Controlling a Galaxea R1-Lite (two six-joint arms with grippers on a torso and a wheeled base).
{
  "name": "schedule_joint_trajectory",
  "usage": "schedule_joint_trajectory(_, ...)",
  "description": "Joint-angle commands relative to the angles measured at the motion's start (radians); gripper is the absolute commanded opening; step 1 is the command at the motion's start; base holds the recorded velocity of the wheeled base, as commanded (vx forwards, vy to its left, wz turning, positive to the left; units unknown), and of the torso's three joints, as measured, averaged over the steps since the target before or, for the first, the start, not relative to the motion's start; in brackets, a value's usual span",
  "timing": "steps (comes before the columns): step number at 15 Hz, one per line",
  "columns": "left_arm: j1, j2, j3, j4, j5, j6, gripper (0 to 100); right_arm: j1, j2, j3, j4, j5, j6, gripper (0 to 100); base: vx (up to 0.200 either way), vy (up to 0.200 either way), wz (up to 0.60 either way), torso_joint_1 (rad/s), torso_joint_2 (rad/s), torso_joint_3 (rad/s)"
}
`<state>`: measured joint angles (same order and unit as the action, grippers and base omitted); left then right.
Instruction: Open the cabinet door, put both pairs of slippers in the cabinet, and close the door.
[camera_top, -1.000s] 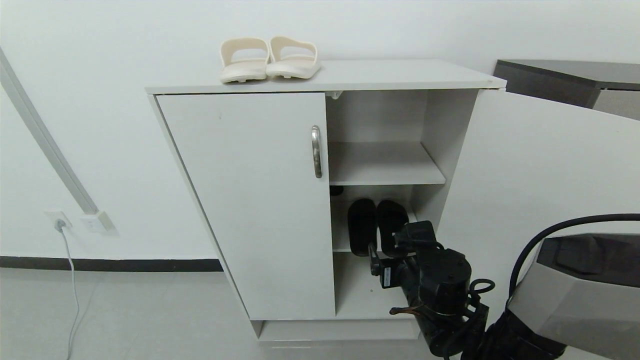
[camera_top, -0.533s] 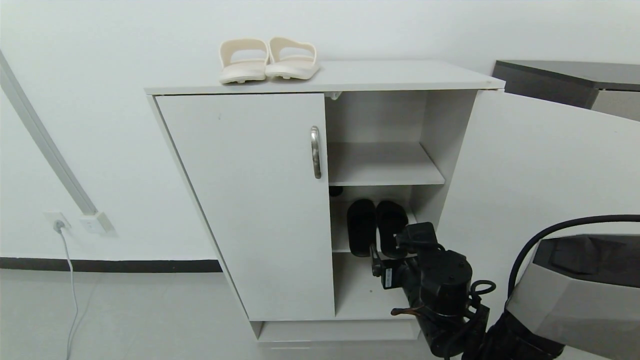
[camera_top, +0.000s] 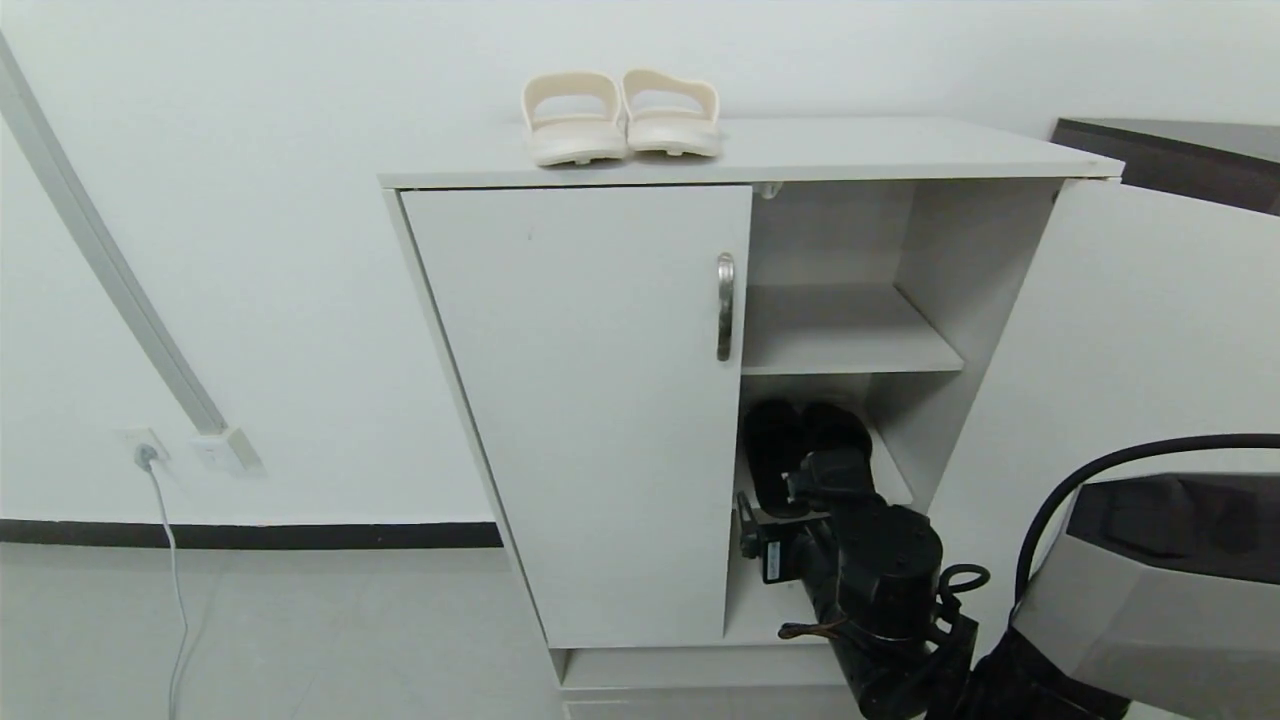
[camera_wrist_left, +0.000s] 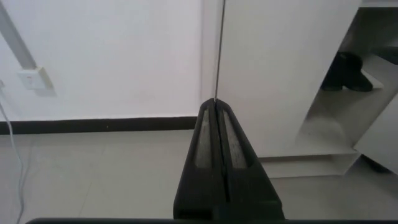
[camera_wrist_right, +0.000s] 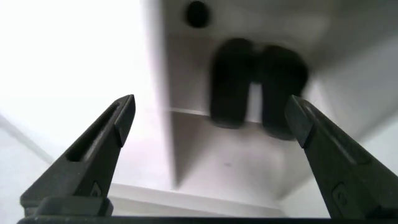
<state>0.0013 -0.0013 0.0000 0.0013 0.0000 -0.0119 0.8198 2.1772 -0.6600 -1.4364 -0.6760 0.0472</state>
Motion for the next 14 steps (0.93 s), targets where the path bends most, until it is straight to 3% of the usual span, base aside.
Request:
schedule_joint_trajectory(1, 0.000, 0.001, 0.000, 0.000, 0.000, 0.000, 0, -0.001, -0.002, 0.013, -0.001, 0.004, 0.000, 100, 0.000, 0.200, 0.00, 0.002, 0.00, 0.002)
schedule_joint_trajectory(7, 0.000, 0.001, 0.000, -0.001, 0.000, 0.000, 0, -0.039, -0.031, 0.031, -0.032, 0.010, 0.000, 100, 0.000, 0.200, 0.00, 0.003, 0.00, -0.001)
schedule_joint_trajectory(14, 0.000, 0.001, 0.000, -0.001, 0.000, 0.006, 0, -0.037, -0.030, 0.060, -0.104, 0.012, -0.075, 100, 0.000, 0.000, 0.00, 0.000, 0.00, 0.000)
